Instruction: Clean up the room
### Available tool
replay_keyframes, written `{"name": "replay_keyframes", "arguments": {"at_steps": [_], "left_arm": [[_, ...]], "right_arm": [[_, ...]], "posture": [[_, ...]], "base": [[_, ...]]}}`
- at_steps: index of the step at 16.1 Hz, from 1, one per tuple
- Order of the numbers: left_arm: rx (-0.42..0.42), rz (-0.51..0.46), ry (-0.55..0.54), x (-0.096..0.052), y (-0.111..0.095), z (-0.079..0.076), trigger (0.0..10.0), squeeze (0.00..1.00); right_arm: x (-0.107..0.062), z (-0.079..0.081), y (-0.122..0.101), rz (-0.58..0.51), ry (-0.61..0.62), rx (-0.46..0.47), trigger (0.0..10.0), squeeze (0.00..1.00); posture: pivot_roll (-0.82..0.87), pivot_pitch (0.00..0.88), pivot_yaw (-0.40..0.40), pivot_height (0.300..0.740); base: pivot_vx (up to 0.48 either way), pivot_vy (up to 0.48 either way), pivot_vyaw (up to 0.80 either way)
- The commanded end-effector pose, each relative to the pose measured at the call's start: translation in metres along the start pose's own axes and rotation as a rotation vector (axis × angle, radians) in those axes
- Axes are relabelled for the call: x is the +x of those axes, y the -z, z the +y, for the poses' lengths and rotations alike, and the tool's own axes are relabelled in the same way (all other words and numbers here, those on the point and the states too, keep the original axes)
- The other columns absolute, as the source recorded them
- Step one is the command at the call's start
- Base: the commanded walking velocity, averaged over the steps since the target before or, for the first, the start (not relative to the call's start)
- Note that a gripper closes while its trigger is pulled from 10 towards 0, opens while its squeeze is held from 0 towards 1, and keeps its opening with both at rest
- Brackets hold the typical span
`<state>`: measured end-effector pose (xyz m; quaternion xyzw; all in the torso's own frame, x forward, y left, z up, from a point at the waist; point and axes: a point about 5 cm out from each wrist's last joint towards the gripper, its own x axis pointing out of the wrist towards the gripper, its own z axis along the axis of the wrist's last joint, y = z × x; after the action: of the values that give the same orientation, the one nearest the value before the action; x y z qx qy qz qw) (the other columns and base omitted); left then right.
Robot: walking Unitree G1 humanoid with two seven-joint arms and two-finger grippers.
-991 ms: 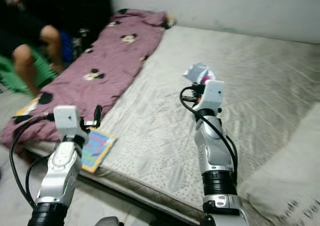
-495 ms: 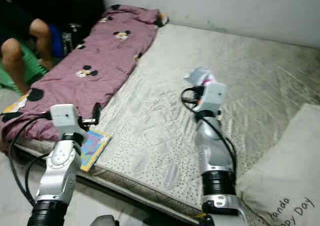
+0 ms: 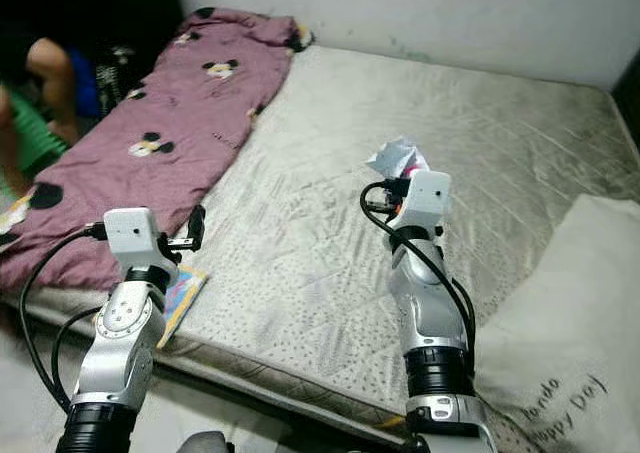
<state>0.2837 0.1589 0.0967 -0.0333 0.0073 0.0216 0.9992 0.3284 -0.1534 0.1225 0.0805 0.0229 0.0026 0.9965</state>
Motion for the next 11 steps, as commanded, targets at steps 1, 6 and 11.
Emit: {"name": "replay_keyframes", "arguments": {"at_steps": [1,6,11], "left_arm": [[0.001,-0.001,-0.010,-0.0010,-0.0021,0.0029,10.0,0.00],[0.002,0.000,-0.015,-0.0022,-0.0028,0.0040,10.0,0.00],[0.005,0.003,-0.010,-0.0029,-0.0029,0.0047,10.0,0.00]], "right_arm": [[-0.0005,0.0016,0.0009,0.018,-0.003,-0.004,10.0,0.00],[-0.0006,0.0031,0.0000,0.012,-0.013,0.001,10.0,0.00],[-0.0006,0.0033,0.0000,0.015,-0.012,-0.002,10.0,0.00]], "posture": [[-0.05,0.000,0.020,0.740],[-0.04,0.000,0.016,0.740],[-0.04,0.000,0.018,0.740]], "base": [[0.000,0.000,-0.80],[0.000,0.000,-0.80],[0.000,0.000,-0.80]]}}
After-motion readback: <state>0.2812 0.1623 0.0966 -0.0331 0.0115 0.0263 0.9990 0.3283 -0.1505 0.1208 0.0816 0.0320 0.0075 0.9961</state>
